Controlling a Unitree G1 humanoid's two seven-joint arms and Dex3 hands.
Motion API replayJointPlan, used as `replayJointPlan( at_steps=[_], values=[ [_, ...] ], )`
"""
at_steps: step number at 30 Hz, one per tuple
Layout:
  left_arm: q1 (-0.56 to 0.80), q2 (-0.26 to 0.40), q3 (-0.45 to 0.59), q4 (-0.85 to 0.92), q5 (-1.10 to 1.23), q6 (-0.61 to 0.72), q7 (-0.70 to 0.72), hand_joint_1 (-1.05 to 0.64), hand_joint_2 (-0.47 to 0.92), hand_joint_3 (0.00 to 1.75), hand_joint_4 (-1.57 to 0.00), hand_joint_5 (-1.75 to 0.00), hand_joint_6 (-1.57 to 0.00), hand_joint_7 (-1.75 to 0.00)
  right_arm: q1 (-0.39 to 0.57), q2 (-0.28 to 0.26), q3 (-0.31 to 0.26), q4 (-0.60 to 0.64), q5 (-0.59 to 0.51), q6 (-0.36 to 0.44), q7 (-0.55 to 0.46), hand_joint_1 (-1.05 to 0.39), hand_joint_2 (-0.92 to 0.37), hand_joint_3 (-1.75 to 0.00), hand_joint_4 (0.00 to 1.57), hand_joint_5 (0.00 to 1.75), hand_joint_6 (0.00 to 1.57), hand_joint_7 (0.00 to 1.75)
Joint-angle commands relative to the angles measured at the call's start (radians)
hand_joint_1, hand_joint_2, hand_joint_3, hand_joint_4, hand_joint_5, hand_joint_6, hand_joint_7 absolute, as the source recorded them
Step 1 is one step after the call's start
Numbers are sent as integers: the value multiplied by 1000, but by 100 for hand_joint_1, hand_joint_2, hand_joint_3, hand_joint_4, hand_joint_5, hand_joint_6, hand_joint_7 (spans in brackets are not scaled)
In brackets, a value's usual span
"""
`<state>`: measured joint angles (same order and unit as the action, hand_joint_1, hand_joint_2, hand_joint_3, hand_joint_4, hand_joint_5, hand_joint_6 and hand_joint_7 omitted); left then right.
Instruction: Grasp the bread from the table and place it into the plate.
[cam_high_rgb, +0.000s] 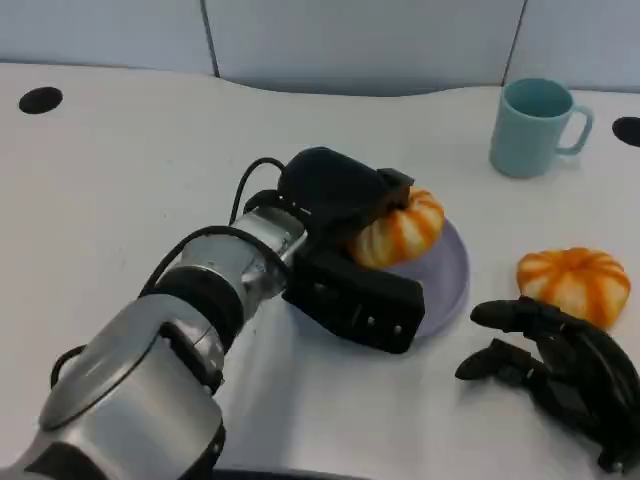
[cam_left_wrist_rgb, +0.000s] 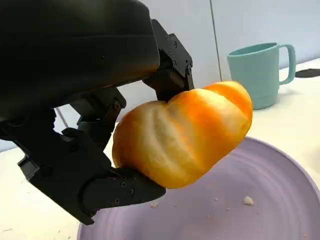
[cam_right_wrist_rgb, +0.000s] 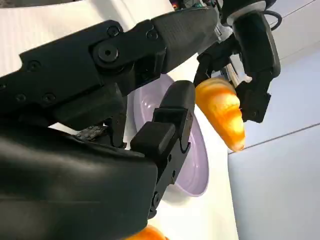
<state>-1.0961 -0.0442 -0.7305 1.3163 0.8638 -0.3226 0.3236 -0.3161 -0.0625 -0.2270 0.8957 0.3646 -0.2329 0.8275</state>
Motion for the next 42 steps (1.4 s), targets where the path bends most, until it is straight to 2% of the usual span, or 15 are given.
replayJointPlan(
  at_steps=[1, 5, 7, 10, 16, 18, 21, 23, 25, 26, 31, 37, 42],
  values=[
    [-17, 3, -16, 11, 13, 14, -5, -30, 55, 105, -96, -175, -71, -134, 31, 3, 3, 19, -5, 22, -2, -44, -92, -2, 72, 104, 86, 50],
    [-16, 4, -27, 13, 18, 13, 2, -29, 50, 100, -96, -175, -71, -137, 33, 4, 4, 16, -8, 16, -6, -44, -92, -2, 72, 105, 86, 51],
    [-18, 5, -32, 14, 21, 17, -5, -28, 49, 97, -95, -175, -71, -131, 34, 4, 5, 13, -11, 16, -11, -44, -92, -2, 72, 106, 86, 52],
    [-20, 4, -40, 16, 23, 26, -12, -30, 54, 85, -94, -175, -74, -112, 35, 3, 5, 9, -8, 20, -6, -45, -92, -2, 72, 106, 85, 52],
    [-24, 4, -45, 17, 24, 41, -30, -34, 69, 40, -90, -175, -87, -68, 31, 3, 3, 18, -6, 24, -3, -44, -92, -2, 72, 106, 85, 52],
    [-23, 4, -40, 17, 19, 46, -34, -39, 74, 24, -77, -174, -96, -49, 33, 2, 3, 13, -3, 31, 0, -45, -92, -1, 71, 106, 85, 52],
    [-24, 5, -41, 17, 21, 52, -44, -43, 77, 16, -69, -170, -100, -42, 34, 3, 3, 8, -4, 31, 0, -46, -92, -1, 71, 106, 85, 52],
    [-29, 7, -52, 19, 31, 60, -66, -45, 89, 19, -65, -104, -86, -28, 34, 3, 2, 6, -4, 33, -3, -43, -92, -2, 71, 106, 85, 52],
    [-34, 7, -60, 21, 40, 74, -92, -46, 89, 18, -60, -79, -77, -21, 34, 3, 2, 7, -6, 29, -5, -43, -92, -2, 71, 106, 85, 52],
    [-35, 7, -61, 20, 42, 79, -100, -48, 88, 17, -56, -73, -74, -18, 35, 3, 3, 7, -8, 26, -5, -44, -92, -2, 71, 106, 85, 52],
    [-37, 5, -77, 19, 56, 107, -132, -59, 90, 9, -34, -61, -55, -5, 36, 5, 2, 4, -5, 28, -6, -45, -92, -2, 72, 107, 85, 52],
    [-35, -2, -94, 27, 67, 143, -183, -70, 92, 8, -15, -55, -43, 0, 42, 4, 4, -9, -6, 33, -7, -44, -92, -3, 70, 106, 84, 52],
    [-27, 0, -86, 30, 65, 145, -199, -82, 92, 11, -2, -60, -37, 0, 40, 5, 3, -5, -5, 35, -10, -44, -92, -2, 71, 107, 85, 53]
  ],
)
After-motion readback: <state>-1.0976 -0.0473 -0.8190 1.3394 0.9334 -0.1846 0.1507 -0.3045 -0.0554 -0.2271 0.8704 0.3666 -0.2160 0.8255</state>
